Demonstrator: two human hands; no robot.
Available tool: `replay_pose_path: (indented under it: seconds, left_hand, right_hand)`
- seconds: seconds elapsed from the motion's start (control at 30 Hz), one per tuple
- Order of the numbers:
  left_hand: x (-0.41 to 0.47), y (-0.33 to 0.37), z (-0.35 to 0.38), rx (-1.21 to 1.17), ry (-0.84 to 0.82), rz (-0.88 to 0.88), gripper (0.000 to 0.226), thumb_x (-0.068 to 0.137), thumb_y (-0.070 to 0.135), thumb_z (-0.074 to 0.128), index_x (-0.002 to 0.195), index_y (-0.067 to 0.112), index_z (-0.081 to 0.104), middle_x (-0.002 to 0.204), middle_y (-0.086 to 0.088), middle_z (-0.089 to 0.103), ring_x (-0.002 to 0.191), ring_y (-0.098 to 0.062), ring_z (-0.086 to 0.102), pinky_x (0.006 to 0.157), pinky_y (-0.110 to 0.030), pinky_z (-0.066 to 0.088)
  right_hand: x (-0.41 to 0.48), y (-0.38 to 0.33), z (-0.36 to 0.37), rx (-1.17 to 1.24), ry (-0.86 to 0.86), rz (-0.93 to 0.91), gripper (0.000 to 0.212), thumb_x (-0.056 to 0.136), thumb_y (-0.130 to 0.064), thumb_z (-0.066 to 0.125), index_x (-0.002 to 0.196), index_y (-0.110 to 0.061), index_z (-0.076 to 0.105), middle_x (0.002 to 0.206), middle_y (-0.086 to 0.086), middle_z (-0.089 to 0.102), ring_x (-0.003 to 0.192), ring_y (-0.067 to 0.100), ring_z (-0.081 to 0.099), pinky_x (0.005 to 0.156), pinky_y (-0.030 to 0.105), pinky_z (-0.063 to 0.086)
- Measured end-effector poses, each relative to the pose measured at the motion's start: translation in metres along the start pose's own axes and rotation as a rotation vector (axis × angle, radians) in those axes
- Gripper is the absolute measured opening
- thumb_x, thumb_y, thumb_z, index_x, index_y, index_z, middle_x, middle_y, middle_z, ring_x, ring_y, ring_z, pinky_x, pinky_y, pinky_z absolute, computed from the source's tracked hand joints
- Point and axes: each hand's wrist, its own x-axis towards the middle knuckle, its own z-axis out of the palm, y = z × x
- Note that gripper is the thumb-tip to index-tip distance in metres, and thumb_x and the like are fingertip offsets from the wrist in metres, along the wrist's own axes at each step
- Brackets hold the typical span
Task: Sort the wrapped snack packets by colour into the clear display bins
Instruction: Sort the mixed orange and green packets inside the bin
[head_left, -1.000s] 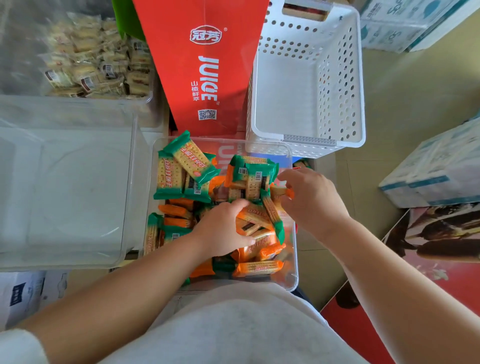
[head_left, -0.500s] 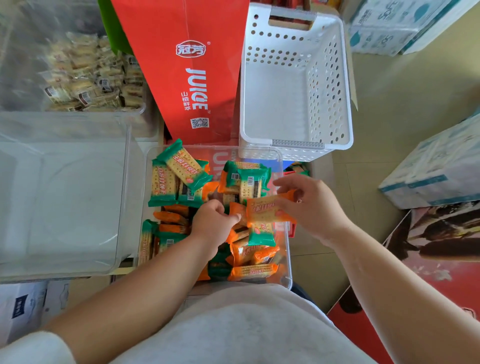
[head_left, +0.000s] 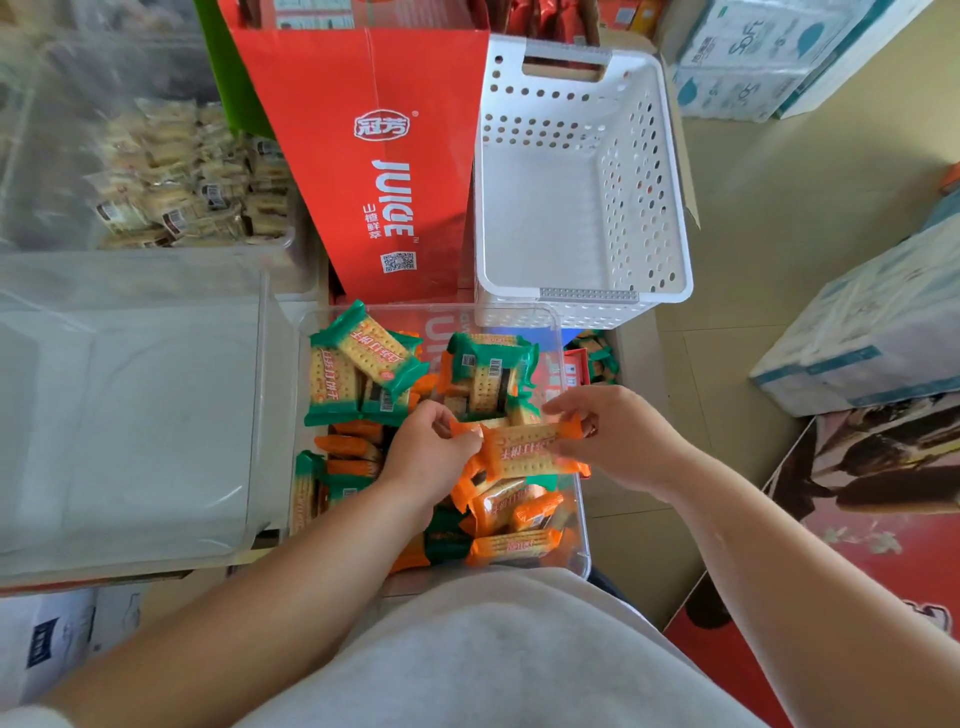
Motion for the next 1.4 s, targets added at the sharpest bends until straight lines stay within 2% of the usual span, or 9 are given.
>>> replay_pose_path:
  seconds: [0.17,0.33,0.57,0.67,0.8,0.93,1.13,1.3,1.4]
  left_hand:
    - [-0.026,0.002,-0.033,-0.088,-0.012,0.104,0.016,0.093,0.022,0.068,0.100,0.029,0.055,0.100,0.005,0.066,0.076,-0.015,0.070,0.057,-0.027,0.055]
    - [-0.042,0.002,-0.068,-0.145,-0.072,0.130,0.016,0.094,0.018,0.061,0.099,0.030,0.070,0.093,0.006,0.074,0.093,-0.017,0.069,0.077,-0.039,0.059]
    - [-0.044,-0.002,-0.104,-0.317,-0.071,0.094,0.031,0.079,0.062,0.070,0.091,0.033,0.072,0.093,0.001,0.076,0.093,-0.023,0.072,0.080,-0.040,0.057]
    - [-0.043,-0.006,-0.122,-0.172,-0.063,0.208,0.024,0.078,0.037,0.083,0.095,0.028,0.069,0.095,0.000,0.073,0.089,-0.020,0.072,0.070,-0.035,0.061]
    - [-0.037,-0.014,-0.147,-0.063,0.098,0.264,0.026,0.084,0.026,0.079,0.103,0.031,0.063,0.100,0.005,0.065,0.090,-0.015,0.069,0.063,-0.028,0.059]
    - [-0.034,-0.019,-0.165,-0.020,0.240,0.276,0.025,0.086,0.028,0.078,0.104,0.031,0.061,0.102,0.011,0.063,0.091,-0.014,0.067,0.060,-0.028,0.058]
    - [-0.037,-0.020,-0.172,0.014,0.301,0.241,0.026,0.086,0.037,0.076,0.106,0.031,0.061,0.103,0.012,0.063,0.091,-0.015,0.066,0.056,-0.024,0.056]
    - [-0.039,-0.024,-0.166,0.048,0.334,0.216,0.030,0.085,0.042,0.074,0.109,0.030,0.060,0.103,0.013,0.063,0.092,-0.014,0.066,0.059,-0.024,0.058]
    - [-0.039,-0.023,-0.161,0.046,0.341,0.217,0.031,0.085,0.044,0.074,0.109,0.030,0.060,0.104,0.014,0.063,0.093,-0.013,0.066,0.063,-0.031,0.062]
  right_hand:
    - [-0.007,-0.008,0.002,0.503,-0.019,0.067,0.031,0.086,-0.006,0.076,0.110,-0.025,0.072,0.097,0.000,0.074,0.088,0.018,0.073,0.080,0.037,0.061]
    - [-0.013,-0.042,0.023,0.861,-0.125,0.072,0.033,0.089,-0.001,0.069,0.120,-0.014,0.065,0.095,0.010,0.073,0.083,0.022,0.071,0.072,0.028,0.058]
    - [-0.006,-0.089,0.065,0.912,-0.103,0.127,0.025,0.088,-0.004,0.072,0.110,-0.017,0.070,0.083,0.003,0.068,0.084,0.025,0.072,0.078,0.048,0.061]
    - [-0.002,-0.099,0.078,0.849,-0.004,0.115,0.022,0.089,-0.015,0.074,0.111,-0.017,0.070,0.092,0.012,0.069,0.085,0.021,0.073,0.080,0.045,0.062]
    - [0.013,-0.092,0.095,0.407,0.087,0.158,0.020,0.095,-0.034,0.064,0.113,-0.029,0.072,0.108,-0.006,0.073,0.097,0.015,0.068,0.091,0.039,0.056]
    - [0.031,-0.093,0.116,-0.072,-0.106,0.164,0.042,0.097,-0.038,0.060,0.134,-0.020,0.060,0.126,0.003,0.065,0.108,0.021,0.061,0.088,0.035,0.053]
    - [0.060,-0.108,0.140,0.608,0.014,0.371,0.060,0.067,-0.053,0.083,0.114,-0.027,0.056,0.104,-0.006,0.065,0.093,0.017,0.068,0.084,0.042,0.060]
    - [0.066,-0.105,0.136,0.609,0.074,0.379,0.017,0.082,-0.029,0.080,0.082,-0.014,0.070,0.071,0.005,0.074,0.073,0.027,0.074,0.075,0.050,0.062]
    - [0.069,-0.102,0.130,0.686,0.102,0.324,0.013,0.087,-0.021,0.077,0.088,-0.011,0.069,0.074,0.006,0.074,0.072,0.023,0.075,0.078,0.049,0.062]
